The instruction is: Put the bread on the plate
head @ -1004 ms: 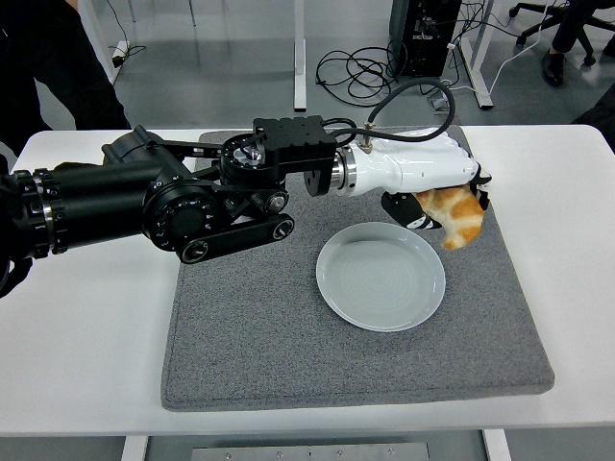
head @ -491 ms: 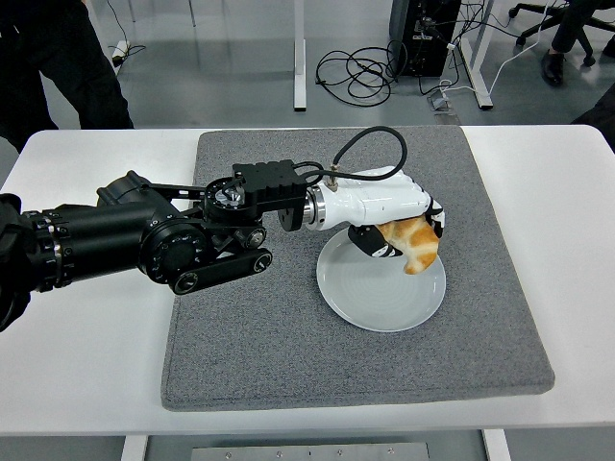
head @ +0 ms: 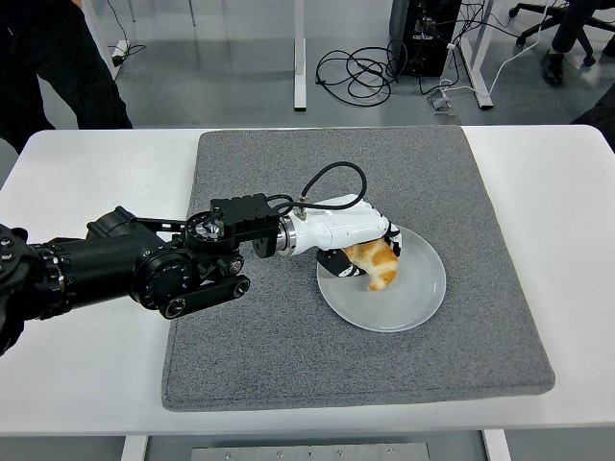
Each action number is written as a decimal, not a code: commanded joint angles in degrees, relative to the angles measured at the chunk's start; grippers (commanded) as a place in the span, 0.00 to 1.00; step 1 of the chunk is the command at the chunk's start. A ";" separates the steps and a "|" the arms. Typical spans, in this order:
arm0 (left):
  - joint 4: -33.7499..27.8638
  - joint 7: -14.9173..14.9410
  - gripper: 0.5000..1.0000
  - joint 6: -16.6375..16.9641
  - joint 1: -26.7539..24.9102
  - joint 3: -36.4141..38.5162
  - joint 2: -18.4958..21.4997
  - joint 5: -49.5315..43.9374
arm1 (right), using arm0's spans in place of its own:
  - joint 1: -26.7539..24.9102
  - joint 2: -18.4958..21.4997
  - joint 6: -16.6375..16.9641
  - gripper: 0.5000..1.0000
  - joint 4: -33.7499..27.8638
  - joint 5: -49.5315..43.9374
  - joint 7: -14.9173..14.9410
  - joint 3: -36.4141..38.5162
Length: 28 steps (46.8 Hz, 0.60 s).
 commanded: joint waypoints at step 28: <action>0.22 -2.14 0.00 0.21 0.41 3.73 0.00 -0.13 | 0.00 0.00 0.00 1.00 0.00 0.00 -0.05 0.00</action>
